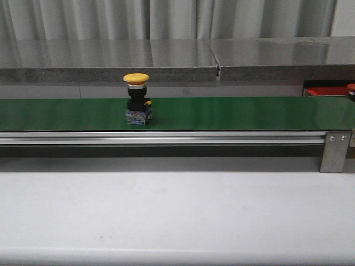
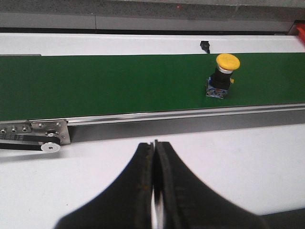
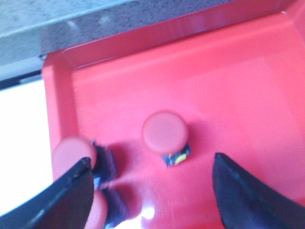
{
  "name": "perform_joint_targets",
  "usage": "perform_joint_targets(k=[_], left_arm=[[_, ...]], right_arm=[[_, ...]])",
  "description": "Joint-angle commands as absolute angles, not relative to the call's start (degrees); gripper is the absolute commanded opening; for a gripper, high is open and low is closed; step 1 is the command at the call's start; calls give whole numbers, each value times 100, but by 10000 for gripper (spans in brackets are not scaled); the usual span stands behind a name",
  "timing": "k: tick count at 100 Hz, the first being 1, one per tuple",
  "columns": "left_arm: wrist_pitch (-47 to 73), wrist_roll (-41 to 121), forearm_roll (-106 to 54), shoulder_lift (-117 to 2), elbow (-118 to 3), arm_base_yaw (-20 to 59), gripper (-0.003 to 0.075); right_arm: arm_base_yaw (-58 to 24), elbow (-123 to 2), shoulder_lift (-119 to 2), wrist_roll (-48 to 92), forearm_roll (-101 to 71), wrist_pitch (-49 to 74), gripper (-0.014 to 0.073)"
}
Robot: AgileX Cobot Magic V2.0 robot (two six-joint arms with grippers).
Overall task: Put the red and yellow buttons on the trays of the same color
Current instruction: 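Lower the red button into the red tray and open the right gripper, then move the right gripper back over the yellow button on the belt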
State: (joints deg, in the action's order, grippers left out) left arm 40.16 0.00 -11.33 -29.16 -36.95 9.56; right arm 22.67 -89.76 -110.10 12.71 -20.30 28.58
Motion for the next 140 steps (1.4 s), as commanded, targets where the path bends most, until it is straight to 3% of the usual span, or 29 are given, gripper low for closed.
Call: perform_joint_targets(k=[1,27,53,71,140], left_arm=[[3641,-34,-1223,-2953,-3847,1000,-20],[3641,-34,-1223,-2953,-3847,1000,-20],[3641,-34,-1223,-2953,-3847,1000,-20],[3641,-34,-1223,-2953,-3847,1000,-20],[3641,-34,-1223,-2953,-3847,1000,-20]], right_arm=[[2160,-8770,-10257,1478,-2042,2494,530],[1563,-7909,-9096,1531,-2042,2596,530],[813,-7805,-8463,1545,-2022,3562,530],[256,-7805,-8436,1587,-2008,4124,530],[-1745,-8003,-9137,2442,-2008,4343,530]])
